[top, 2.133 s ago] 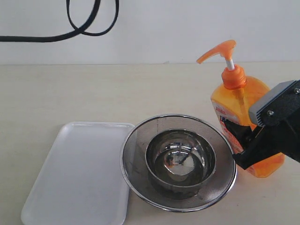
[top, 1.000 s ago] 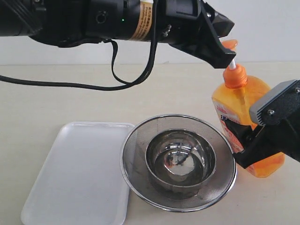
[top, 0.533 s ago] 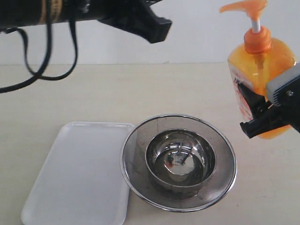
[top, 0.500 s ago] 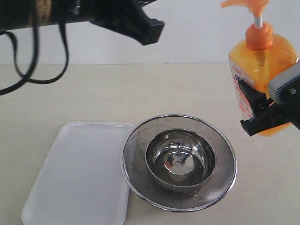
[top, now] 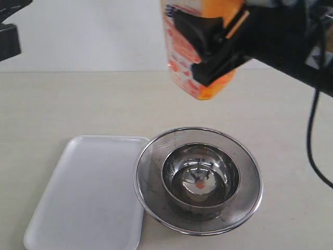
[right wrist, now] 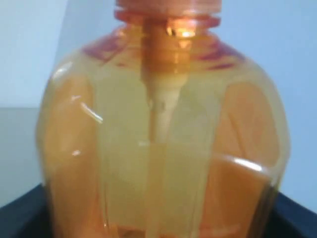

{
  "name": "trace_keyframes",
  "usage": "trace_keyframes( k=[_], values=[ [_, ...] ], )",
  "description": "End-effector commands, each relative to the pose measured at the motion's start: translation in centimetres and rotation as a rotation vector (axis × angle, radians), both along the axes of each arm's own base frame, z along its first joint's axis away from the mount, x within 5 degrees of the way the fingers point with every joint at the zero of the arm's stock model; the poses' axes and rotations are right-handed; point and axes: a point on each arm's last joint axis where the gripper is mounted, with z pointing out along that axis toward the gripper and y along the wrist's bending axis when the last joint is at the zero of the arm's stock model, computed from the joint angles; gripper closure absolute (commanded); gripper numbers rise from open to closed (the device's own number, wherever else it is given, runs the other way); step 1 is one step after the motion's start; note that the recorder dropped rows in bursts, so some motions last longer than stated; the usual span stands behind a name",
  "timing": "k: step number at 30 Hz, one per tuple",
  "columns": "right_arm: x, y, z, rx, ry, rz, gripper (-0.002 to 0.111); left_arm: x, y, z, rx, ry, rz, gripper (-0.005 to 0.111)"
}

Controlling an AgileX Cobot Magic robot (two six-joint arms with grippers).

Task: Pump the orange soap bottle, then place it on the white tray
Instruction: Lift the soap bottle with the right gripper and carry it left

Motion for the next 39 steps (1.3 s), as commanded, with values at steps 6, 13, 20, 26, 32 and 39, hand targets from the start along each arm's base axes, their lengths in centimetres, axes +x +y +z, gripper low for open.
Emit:
trace_keyframes(
  k=[6, 13, 20, 26, 32, 39],
  values=[
    [-1.3, 11.2, 1.7, -0.010, 0.066, 0.269, 0.108, -3.3, 4.8, -0.7, 0.060, 0.163, 0.145, 0.102],
    [-0.4, 15.7, -2.9, -0.024, 0.145, 0.217, 0.108, -5.4, 7.3, -0.8, 0.078, 0.204, 0.184, 0.102],
    [-1.6, 18.7, -7.0, -0.036, 0.133, 0.180, 0.108, -6.6, 8.7, -1.4, 0.111, 0.271, 0.226, 0.102],
    [-1.5, 19.7, -10.0, -0.035, 0.190, 0.165, 0.108, -6.6, 8.8, -1.5, 0.151, 0.274, 0.228, 0.102],
    [-1.2, 20.2, -12.5, -0.011, 0.278, 0.163, 0.108, -6.7, 9.3, -1.9, 0.220, 0.298, 0.263, 0.102],
    [-1.2, 20.3, -13.2, -0.012, 0.305, 0.171, 0.092, -6.7, 9.3, -1.9, 0.238, 0.293, 0.256, 0.102]
  ],
)
